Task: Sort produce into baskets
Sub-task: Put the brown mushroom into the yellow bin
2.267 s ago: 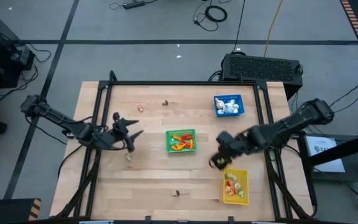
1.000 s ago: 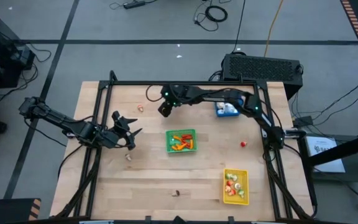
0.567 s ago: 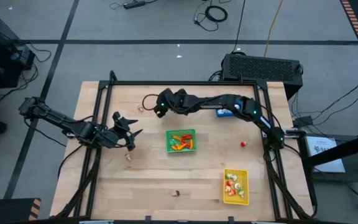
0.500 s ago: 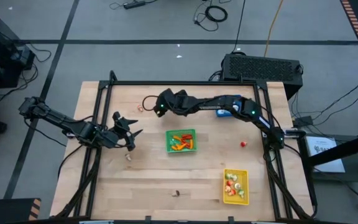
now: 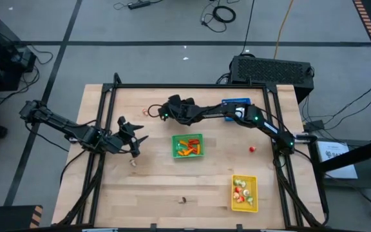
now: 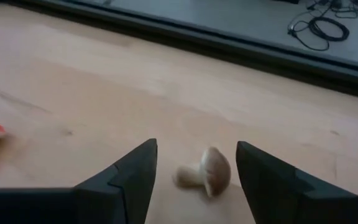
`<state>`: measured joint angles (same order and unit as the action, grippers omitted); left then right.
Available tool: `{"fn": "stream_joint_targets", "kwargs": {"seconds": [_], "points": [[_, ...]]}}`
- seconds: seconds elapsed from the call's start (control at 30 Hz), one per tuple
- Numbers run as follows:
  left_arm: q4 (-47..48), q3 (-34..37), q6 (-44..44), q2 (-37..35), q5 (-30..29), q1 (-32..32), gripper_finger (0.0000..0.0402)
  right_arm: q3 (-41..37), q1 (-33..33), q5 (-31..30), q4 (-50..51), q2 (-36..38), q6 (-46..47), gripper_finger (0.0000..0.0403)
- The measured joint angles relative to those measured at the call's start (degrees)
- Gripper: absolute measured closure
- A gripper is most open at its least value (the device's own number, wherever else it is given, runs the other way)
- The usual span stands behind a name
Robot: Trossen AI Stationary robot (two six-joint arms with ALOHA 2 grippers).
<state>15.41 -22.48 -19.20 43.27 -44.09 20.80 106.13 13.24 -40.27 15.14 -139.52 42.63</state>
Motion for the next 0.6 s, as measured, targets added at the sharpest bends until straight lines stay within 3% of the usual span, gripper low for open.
{"fn": "stream_joint_targets", "kwargs": {"seconds": [0.47, 0.6], "points": [[-0.78, 0.00, -0.02, 0.00, -0.01, 0.00, 0.0159, -0.01, -0.62, 1.56, 2.94, -0.66, 4.79, 0.0194], [-1.36, 0.00, -0.02, -0.02, -0.01, 0.00, 0.0159, -0.11, -1.14, 1.00, 2.18, -2.67, 5.78, 0.0210]]}}
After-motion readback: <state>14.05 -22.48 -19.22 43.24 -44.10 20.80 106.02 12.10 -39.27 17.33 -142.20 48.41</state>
